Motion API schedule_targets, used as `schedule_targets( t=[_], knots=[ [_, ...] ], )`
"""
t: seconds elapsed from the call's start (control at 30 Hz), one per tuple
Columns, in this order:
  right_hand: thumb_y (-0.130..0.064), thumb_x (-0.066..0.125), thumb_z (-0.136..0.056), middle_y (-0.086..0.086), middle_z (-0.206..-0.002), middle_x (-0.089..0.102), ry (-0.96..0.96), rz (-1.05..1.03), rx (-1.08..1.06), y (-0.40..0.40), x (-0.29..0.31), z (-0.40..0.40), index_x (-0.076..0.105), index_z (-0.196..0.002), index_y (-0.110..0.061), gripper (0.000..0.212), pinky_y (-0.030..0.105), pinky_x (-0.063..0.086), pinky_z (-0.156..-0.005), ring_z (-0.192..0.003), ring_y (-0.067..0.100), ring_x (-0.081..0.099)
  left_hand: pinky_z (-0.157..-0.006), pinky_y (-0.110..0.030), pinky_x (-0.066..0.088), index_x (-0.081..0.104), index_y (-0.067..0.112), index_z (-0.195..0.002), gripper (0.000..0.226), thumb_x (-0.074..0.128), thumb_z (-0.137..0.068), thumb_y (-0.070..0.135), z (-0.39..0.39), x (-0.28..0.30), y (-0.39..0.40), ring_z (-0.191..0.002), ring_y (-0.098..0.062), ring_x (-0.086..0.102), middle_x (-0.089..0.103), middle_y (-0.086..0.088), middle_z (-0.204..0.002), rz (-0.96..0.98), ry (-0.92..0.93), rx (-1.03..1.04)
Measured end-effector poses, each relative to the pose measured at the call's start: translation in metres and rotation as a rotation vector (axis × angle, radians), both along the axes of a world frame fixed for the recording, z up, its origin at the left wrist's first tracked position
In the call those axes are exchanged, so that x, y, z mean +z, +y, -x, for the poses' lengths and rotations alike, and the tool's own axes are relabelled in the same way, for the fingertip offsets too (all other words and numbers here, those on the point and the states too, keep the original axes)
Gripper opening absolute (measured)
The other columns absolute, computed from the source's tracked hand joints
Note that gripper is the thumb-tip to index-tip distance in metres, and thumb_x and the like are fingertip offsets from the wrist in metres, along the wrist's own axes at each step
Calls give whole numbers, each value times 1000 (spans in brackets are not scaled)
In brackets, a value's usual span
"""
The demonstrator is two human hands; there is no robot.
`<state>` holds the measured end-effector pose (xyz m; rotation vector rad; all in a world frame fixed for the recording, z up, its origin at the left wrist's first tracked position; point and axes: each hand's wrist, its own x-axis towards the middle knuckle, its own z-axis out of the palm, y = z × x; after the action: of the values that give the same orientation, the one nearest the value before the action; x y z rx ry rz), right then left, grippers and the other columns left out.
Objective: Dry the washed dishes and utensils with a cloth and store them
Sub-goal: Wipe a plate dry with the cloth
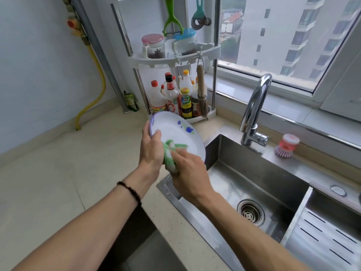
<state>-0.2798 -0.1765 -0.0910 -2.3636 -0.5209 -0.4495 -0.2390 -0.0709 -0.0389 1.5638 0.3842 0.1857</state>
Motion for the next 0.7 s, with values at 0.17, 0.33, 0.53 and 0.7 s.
schedule_targets(
  t=[0.17,0.33,0.53,0.7],
  knots=[
    [-43,69,-87,-3,-169,3,439,339,168,-40,-4,-1,5,-160,-33,97,52,-13,-119,-155,12,-1,-97,-51,54,55,30,-135,37,36,-106,37,-3,-3,16,-112,-24,62,64,-1,-126,-195,0,-11],
    [-64,69,-82,-6,-168,-5,443,180,317,-31,0,8,7,-160,-35,103,52,-16,-121,-154,10,0,-100,-48,52,58,26,-134,36,36,-106,34,-4,-1,18,-114,-23,62,65,-1,-126,-193,-16,-34],
    [-70,67,-80,-1,-167,-10,487,261,313,-31,6,6,-1,-160,-29,112,54,-17,-118,-154,13,-6,-95,-47,55,62,27,-130,38,39,-102,37,-1,3,15,-111,-25,63,67,-1,-121,-184,-14,8],
    [-82,60,-71,-5,-167,-11,475,342,270,-43,-6,0,6,-161,-27,119,57,-21,-117,-154,12,-8,-95,-44,54,60,27,-131,35,38,-106,34,3,6,19,-111,-23,63,67,0,-121,-254,-38,-85]
  ],
)
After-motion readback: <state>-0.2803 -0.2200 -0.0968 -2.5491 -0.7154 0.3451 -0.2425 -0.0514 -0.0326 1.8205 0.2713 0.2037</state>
